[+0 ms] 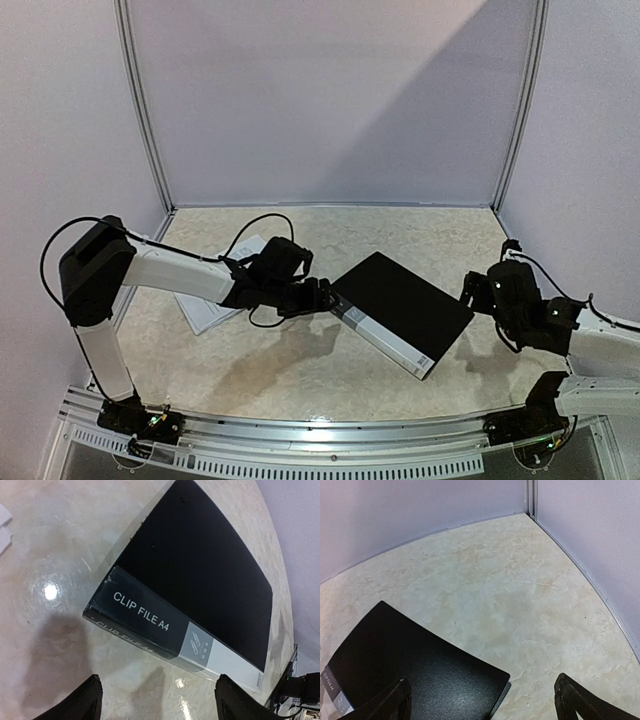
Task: Put the files into the folder
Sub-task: Pick up the folder from the center of the board.
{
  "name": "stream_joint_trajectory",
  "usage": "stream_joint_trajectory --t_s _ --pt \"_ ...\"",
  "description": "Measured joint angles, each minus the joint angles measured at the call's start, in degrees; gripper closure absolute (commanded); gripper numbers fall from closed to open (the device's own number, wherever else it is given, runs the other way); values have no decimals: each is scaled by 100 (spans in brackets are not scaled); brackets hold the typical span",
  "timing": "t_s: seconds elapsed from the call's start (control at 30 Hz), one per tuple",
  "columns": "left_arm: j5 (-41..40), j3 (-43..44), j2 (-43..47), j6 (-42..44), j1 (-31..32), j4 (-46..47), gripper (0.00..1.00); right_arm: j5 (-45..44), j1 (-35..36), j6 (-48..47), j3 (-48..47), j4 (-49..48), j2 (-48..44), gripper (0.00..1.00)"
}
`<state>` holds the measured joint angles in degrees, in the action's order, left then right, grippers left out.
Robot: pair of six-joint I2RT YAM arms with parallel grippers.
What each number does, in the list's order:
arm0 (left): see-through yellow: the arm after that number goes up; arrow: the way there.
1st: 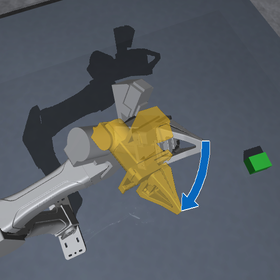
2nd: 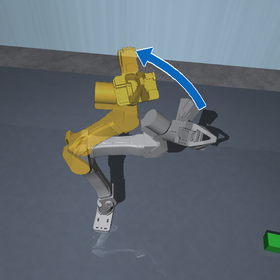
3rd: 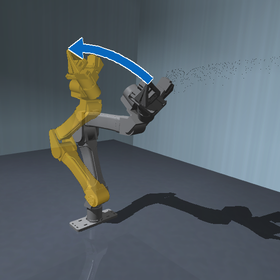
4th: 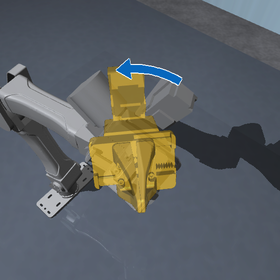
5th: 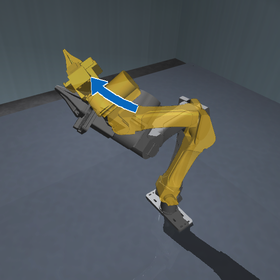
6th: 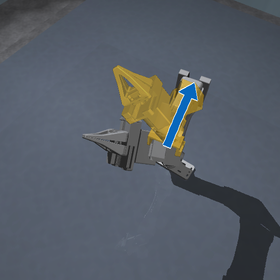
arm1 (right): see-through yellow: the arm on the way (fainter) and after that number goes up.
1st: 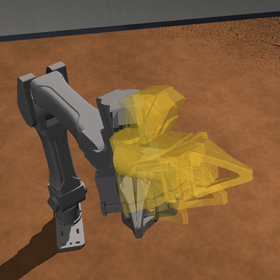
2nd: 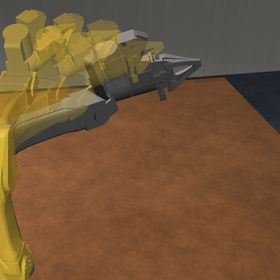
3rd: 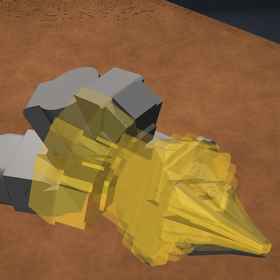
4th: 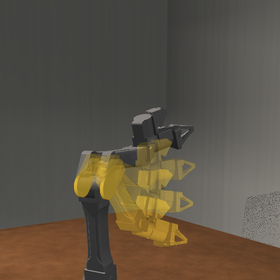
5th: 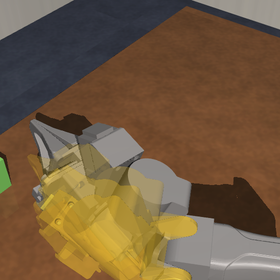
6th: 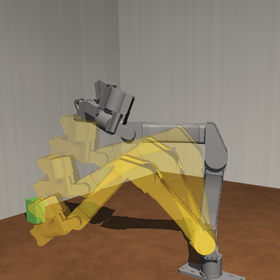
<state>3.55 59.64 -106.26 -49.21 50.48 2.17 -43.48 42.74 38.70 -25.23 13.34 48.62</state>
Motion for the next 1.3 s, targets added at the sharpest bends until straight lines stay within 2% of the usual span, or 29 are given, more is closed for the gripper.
stream_joint_trajectory --t_s 0.17,0.3,0.5,0.6,0.8,0.97,1.17,1.3 --pt "125 4 -136 -146 0 179 22 1303 -1191 -538 -575 -96 1213 1" --pt "240 136 -404 -168 -2 166 22 2164 -1847 -822 -992 -282 2304 1" --pt "356 800 -966 -116 -68 7 22 3062 -2365 -1158 -1071 -697 3182 2" --pt "334 1202 -1215 -7 -164 -179 23 3569 -2461 -1294 -1012 -975 3340 5" --pt "195 2413 -1932 374 -549 -754 24 4734 -2472 -1370 -203 -1803 3268 13" --pt "238 3818 -2780 772 -828 -1222 26 5657 -2430 -1150 623 -2367 2538 16" --pt "588 5982 -4024 1287 -909 -1917 27 6172 -1593 -562 1423 -2411 1416 17" --pt "758 6684 -4385 1561 -905 -2275 28 6288 -1099 -138 1659 -2262 774 16"
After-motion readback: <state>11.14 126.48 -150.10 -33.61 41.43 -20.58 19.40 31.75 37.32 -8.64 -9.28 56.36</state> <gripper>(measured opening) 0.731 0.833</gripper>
